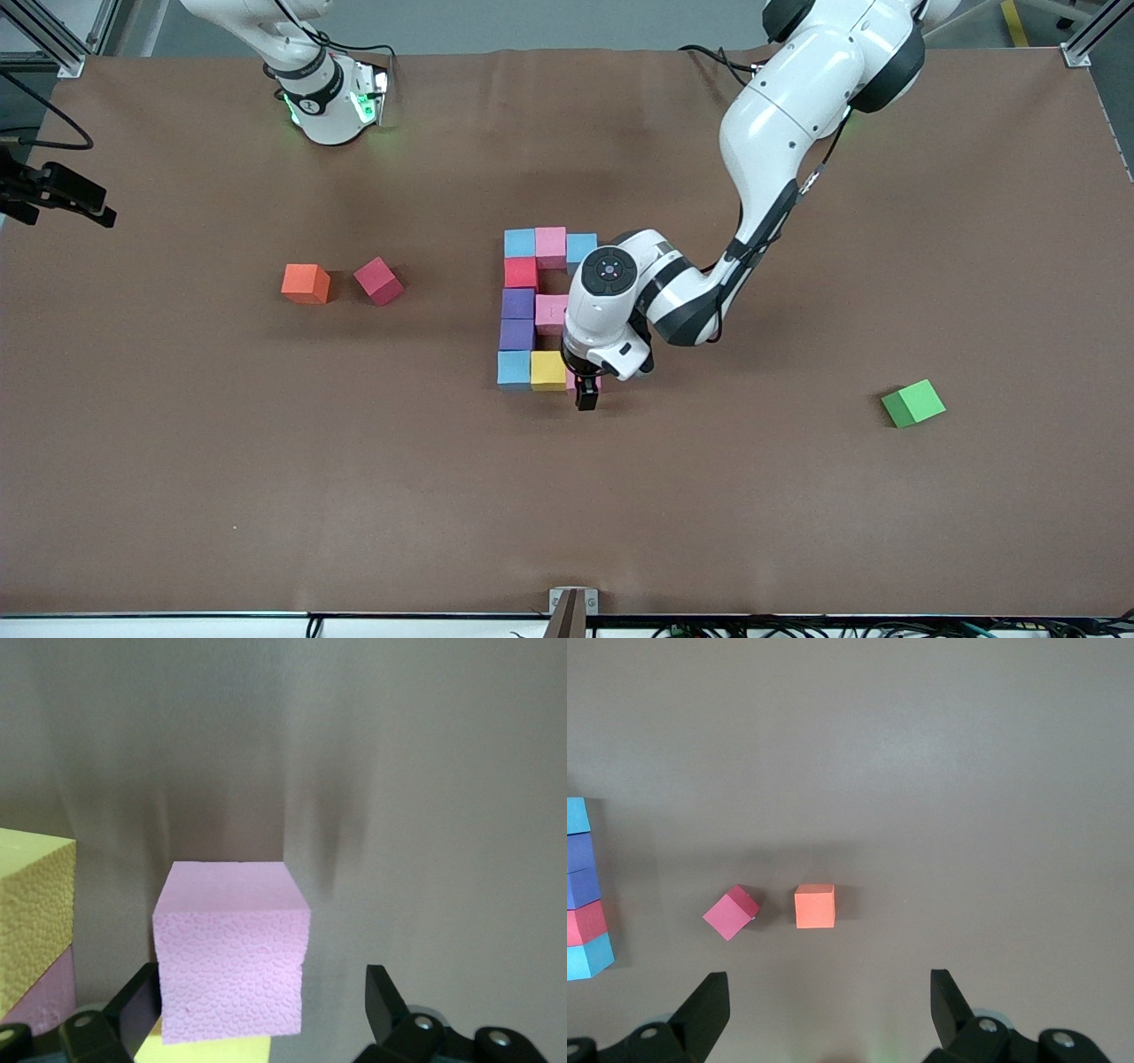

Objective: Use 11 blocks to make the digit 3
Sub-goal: 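Lower the pink cube into the group and open the left gripper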

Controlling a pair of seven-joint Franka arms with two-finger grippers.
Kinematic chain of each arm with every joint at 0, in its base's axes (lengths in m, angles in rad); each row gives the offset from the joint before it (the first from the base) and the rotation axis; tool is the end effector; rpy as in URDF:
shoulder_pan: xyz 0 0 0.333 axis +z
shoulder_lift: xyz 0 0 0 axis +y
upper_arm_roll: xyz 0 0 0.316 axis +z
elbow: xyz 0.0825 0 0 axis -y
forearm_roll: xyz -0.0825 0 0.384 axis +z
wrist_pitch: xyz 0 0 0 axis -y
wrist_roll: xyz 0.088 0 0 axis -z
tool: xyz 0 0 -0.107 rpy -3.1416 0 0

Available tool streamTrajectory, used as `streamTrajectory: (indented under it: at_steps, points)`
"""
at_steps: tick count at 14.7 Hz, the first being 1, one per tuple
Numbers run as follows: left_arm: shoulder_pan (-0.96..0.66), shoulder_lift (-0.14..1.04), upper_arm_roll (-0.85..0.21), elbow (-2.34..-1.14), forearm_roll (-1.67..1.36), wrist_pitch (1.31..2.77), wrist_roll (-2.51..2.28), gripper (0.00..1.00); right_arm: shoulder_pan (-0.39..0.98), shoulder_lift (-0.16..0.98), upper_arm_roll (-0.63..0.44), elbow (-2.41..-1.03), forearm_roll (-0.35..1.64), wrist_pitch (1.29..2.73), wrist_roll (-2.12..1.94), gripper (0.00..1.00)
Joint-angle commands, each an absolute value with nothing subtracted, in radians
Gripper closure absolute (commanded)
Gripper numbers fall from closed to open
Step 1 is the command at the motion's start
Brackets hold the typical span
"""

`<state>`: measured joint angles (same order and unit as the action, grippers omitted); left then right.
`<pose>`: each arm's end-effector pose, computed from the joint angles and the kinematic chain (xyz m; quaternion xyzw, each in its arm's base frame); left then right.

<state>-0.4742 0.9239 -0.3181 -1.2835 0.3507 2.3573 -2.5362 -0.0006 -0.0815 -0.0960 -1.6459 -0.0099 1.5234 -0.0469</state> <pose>0.5861 -0.4940 0.2251 0.6702 0.7355 0.0059 0.0996 0.5209 -0.0537 0.6289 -0.9995 0.0247 0.0207 0.0004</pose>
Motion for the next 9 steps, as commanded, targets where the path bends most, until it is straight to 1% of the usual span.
streamTrajectory:
  at_steps: [1, 4, 6, 9]
  points:
    - [-0.465, 0.859, -0.330, -1.307, 0.319, 2.284, -2.527, 0.00, -0.008, -0.123, -0.086, -1.687, -0.020, 1.543, -0.051, 0.00]
    - [-0.419, 0.799, -0.365, -1.345, 0.308, 2.221, -2.430, 0.00, -0.009, -0.123, -0.086, -1.680, -0.023, 1.546, -0.055, 0.00]
    - [-0.355, 0.749, -0.400, -1.370, 0.296, 2.177, -2.340, 0.00, -0.008, -0.123, -0.084, -1.678, -0.023, 1.545, -0.055, 0.00]
    - [-0.278, 0.687, -0.417, -1.371, 0.288, 2.116, -2.190, 0.00, -0.008, -0.124, -0.084, -1.678, -0.023, 1.539, -0.058, 0.00]
